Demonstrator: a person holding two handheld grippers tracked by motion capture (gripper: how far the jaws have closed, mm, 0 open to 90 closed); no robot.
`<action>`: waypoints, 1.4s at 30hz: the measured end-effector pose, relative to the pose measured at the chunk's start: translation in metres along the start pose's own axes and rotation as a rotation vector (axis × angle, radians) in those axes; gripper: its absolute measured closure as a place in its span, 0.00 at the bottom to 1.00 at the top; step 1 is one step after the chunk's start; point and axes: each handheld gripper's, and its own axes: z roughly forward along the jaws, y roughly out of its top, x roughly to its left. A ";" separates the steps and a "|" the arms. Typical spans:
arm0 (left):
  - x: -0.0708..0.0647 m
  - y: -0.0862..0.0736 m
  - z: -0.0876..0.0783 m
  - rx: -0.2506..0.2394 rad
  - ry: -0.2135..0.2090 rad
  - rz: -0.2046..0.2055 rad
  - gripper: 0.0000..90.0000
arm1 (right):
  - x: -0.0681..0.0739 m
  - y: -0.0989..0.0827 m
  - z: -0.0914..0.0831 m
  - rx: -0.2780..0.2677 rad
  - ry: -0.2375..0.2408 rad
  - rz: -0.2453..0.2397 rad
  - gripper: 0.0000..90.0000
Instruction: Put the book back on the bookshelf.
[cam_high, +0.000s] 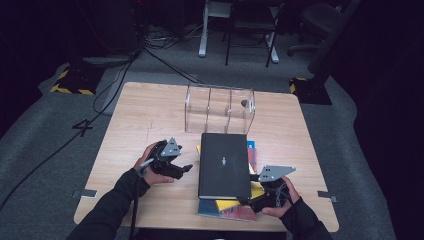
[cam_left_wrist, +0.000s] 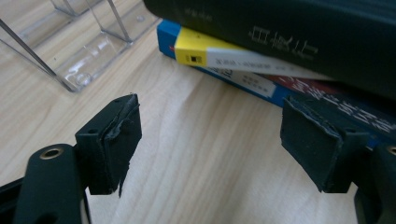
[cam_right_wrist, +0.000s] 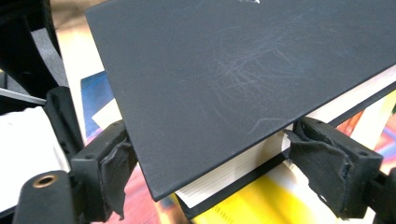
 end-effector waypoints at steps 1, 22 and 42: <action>0.000 0.001 0.002 0.001 0.007 0.004 0.24 | -0.002 0.002 0.002 0.001 0.000 -0.003 0.18; 0.015 0.007 0.015 -0.003 0.036 -0.020 0.24 | -0.041 0.023 0.000 -0.021 0.061 0.136 0.18; 0.027 0.014 0.033 -0.005 0.052 -0.039 0.29 | -0.067 0.035 0.028 0.001 0.149 0.155 0.01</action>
